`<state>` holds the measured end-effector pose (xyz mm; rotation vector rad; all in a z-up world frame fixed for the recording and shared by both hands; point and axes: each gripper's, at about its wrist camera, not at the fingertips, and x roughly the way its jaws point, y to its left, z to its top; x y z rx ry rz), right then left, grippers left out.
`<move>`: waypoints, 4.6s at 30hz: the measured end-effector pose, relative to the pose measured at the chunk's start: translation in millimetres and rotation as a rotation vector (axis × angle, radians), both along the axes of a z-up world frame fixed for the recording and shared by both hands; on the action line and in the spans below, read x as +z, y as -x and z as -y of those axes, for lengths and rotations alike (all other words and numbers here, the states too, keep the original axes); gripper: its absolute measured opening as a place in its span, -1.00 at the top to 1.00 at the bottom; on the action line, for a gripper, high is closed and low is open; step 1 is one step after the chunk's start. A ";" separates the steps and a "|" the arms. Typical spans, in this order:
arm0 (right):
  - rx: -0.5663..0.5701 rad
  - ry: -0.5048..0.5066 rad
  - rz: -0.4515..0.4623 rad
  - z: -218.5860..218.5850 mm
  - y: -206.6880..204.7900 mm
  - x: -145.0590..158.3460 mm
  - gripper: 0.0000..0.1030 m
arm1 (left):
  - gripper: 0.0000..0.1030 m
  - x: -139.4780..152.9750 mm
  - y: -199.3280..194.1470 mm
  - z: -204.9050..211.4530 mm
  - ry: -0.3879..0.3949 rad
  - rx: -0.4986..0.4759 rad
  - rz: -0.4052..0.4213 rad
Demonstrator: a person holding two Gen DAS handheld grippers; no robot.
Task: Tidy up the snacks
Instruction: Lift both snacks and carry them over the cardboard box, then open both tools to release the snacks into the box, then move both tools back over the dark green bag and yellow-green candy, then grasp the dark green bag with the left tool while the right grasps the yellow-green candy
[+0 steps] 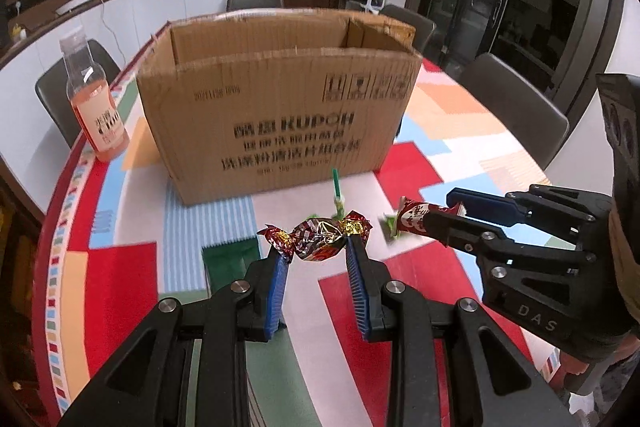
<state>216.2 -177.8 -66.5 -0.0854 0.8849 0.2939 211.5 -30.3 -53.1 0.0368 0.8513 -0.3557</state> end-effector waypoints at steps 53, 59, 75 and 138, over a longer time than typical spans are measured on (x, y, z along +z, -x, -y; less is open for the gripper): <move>-0.058 -0.005 0.283 -7.7 -106.2 105.1 -0.14 | -0.32 92.2 -87.1 -27.8 -0.093 0.184 0.232; -0.065 -0.011 0.295 -5.5 -74.2 105.0 -0.29 | -0.37 98.1 -46.1 -33.8 -0.069 0.194 0.270; -0.107 -0.019 0.238 2.0 -12.1 71.2 -0.48 | -0.56 57.6 13.0 -31.3 -0.133 0.215 0.186; -0.185 0.068 -0.099 15.6 -50.5 -70.0 0.53 | 0.15 -93.5 -38.7 -36.8 -0.111 0.222 -0.207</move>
